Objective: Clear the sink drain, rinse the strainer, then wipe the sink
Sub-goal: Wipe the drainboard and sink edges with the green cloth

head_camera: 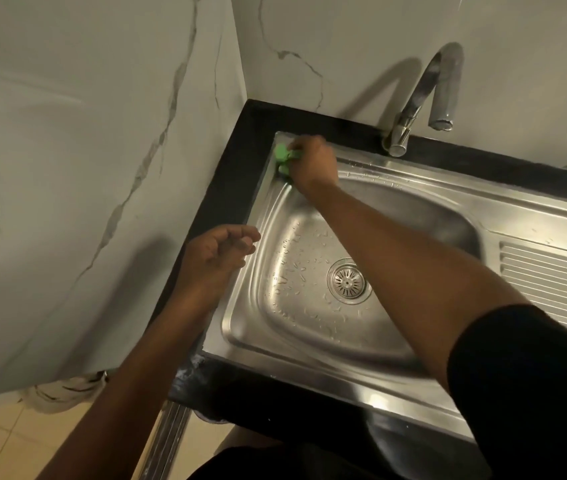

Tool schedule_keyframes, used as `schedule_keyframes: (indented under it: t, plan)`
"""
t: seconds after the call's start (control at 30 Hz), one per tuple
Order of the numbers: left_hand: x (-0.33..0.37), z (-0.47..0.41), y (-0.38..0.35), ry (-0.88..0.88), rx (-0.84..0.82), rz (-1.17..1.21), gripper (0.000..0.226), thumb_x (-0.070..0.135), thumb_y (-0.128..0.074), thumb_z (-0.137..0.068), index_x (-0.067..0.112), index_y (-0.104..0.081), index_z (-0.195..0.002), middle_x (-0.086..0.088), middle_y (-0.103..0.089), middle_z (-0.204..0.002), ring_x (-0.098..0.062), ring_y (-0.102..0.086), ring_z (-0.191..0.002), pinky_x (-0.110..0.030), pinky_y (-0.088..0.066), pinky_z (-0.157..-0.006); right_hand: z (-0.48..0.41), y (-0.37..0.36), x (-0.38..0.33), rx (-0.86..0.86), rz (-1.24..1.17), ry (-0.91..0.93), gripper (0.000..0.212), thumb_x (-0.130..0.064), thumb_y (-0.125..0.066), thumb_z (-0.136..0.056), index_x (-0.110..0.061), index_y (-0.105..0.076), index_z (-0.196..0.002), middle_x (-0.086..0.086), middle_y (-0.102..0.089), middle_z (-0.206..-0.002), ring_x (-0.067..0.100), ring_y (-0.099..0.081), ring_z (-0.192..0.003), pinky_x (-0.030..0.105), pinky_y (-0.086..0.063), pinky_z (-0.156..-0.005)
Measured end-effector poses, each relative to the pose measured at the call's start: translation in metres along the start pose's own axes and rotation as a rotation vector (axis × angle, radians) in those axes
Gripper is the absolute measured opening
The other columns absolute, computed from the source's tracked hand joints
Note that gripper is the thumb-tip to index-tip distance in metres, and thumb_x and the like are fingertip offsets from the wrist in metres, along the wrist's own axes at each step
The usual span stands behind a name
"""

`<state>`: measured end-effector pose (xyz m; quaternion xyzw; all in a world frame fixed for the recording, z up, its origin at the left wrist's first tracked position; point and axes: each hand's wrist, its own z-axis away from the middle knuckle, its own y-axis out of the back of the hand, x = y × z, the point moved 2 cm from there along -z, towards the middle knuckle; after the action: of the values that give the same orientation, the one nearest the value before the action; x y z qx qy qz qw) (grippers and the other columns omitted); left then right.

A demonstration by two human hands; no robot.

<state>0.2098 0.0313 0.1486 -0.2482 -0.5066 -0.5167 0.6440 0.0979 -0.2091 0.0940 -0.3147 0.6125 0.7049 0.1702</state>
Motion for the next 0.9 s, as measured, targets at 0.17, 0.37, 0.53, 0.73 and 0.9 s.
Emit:
schedule_keyframes:
  t: [0.17,0.37,0.53,0.73,0.9]
  plan:
    - [-0.003,0.001,-0.007,0.043,-0.027,0.016,0.019,0.013,-0.063,-0.104,0.023,-0.078,-0.111,0.001,-0.080,-0.117,-0.019,-0.075,-0.114,-0.044,-0.059,-0.105,0.001,-0.001,-0.008,0.156,0.161,0.227,0.044,-0.007,-0.071,-0.093,-0.015,-0.066,-0.136,0.010,-0.058,-0.143,0.032,-0.054,-0.132,0.044,-0.054,-0.105]
    - [-0.005,0.000,-0.017,0.029,-0.055,-0.005,0.019,0.015,-0.064,-0.104,0.023,-0.079,-0.110,0.004,-0.081,-0.116,-0.018,-0.075,-0.115,-0.039,-0.058,-0.104,0.010,-0.024,0.028,-0.163,0.494,0.357,0.059,-0.014,-0.041,-0.109,-0.017,-0.026,-0.166,0.008,-0.021,-0.175,0.032,-0.015,-0.162,0.051,-0.015,-0.132]
    - [-0.001,-0.002,-0.025,0.015,-0.095,0.013,0.020,0.012,-0.064,-0.102,0.023,-0.080,-0.107,0.004,-0.081,-0.113,-0.017,-0.075,-0.114,-0.038,-0.058,-0.101,0.019,0.008,0.073,-0.169,0.536,0.408,0.066,-0.002,-0.043,-0.107,-0.019,-0.022,-0.167,0.001,-0.015,-0.176,0.024,-0.012,-0.163,0.046,-0.020,-0.132]
    - [0.004,-0.011,-0.034,-0.024,-0.128,0.037,0.016,0.022,-0.068,-0.098,0.031,-0.080,-0.103,0.007,-0.082,-0.112,-0.015,-0.076,-0.112,-0.038,-0.059,-0.099,0.052,0.068,0.141,-0.158,0.569,0.266,0.077,0.005,-0.047,-0.102,-0.028,-0.023,-0.167,-0.010,-0.012,-0.176,0.020,-0.015,-0.163,0.047,-0.036,-0.124]
    - [0.006,-0.014,-0.043,-0.033,-0.162,0.019,0.018,0.018,-0.067,-0.102,0.030,-0.080,-0.106,0.008,-0.082,-0.112,-0.013,-0.076,-0.113,-0.041,-0.059,-0.103,0.085,0.123,0.197,-0.057,0.586,0.071,0.073,0.004,-0.052,-0.097,-0.023,-0.036,-0.163,-0.003,-0.027,-0.173,0.025,-0.027,-0.160,0.054,-0.042,-0.120]
